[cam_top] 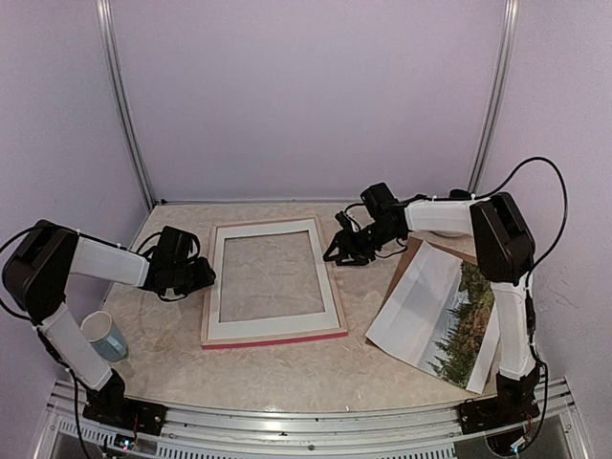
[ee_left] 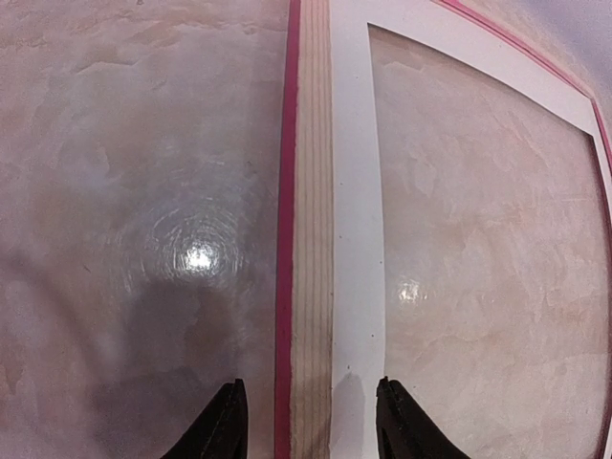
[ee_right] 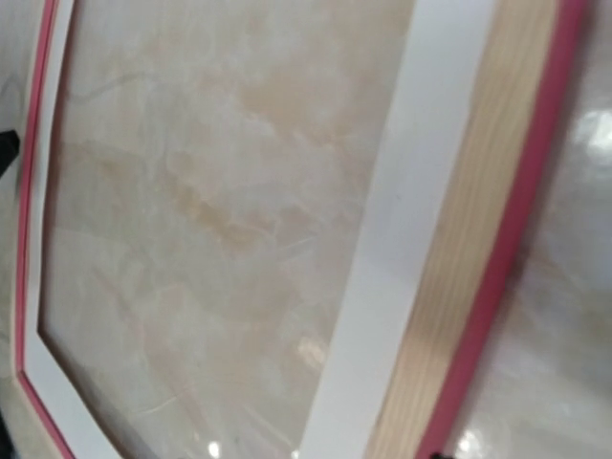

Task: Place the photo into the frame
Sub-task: Place the mat board on the glass panel, then pick up the photo from the backboard.

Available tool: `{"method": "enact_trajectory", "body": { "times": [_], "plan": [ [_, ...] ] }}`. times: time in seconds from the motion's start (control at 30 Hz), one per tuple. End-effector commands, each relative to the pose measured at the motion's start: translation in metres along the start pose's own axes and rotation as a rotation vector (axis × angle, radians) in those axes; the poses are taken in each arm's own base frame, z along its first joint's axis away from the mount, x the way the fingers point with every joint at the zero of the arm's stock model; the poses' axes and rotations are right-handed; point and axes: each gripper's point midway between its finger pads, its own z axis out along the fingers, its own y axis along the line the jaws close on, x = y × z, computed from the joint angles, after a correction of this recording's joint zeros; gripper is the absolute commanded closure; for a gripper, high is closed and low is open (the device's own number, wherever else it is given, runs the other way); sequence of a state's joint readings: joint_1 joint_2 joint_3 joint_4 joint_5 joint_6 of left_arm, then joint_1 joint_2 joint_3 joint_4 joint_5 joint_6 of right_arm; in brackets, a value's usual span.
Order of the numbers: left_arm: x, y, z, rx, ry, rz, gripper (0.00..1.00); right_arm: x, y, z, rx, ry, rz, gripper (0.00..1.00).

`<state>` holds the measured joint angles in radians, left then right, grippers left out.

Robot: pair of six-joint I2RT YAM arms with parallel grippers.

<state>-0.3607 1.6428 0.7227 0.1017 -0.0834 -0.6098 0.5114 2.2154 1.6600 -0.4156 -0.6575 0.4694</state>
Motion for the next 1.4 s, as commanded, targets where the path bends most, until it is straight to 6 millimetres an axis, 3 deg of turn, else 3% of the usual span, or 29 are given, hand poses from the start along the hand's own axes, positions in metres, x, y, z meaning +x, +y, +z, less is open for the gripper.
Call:
{"method": "enact_trajectory", "body": {
  "times": [0.0,0.1,0.37,0.5,0.63,0.83,1.37],
  "plan": [
    [-0.008,-0.004,-0.007,0.016,-0.035,-0.011,0.53,-0.012,0.02,-0.037,0.093,-0.068,-0.079,0.41],
    [-0.011,-0.004,-0.01,0.015,-0.041,-0.013,0.49,-0.01,0.015,-0.052,0.171,-0.095,-0.106,0.35],
    [-0.024,-0.025,-0.036,0.049,-0.095,0.006,0.28,0.028,-0.003,-0.087,0.346,-0.145,-0.155,0.29],
    [-0.025,-0.047,-0.05,0.076,-0.112,0.034,0.15,0.054,0.008,-0.103,0.401,-0.169,-0.23,0.28],
    [-0.02,-0.063,-0.058,0.111,-0.106,0.041,0.01,0.088,0.018,-0.105,0.481,-0.157,-0.32,0.24],
    [-0.01,-0.076,-0.064,0.138,-0.1,0.051,0.01,0.14,0.014,-0.108,0.615,-0.141,-0.363,0.22],
    [0.003,-0.079,-0.061,0.138,-0.081,0.056,0.01,0.218,0.01,-0.087,0.867,-0.017,-0.457,0.21]
  ]
}}
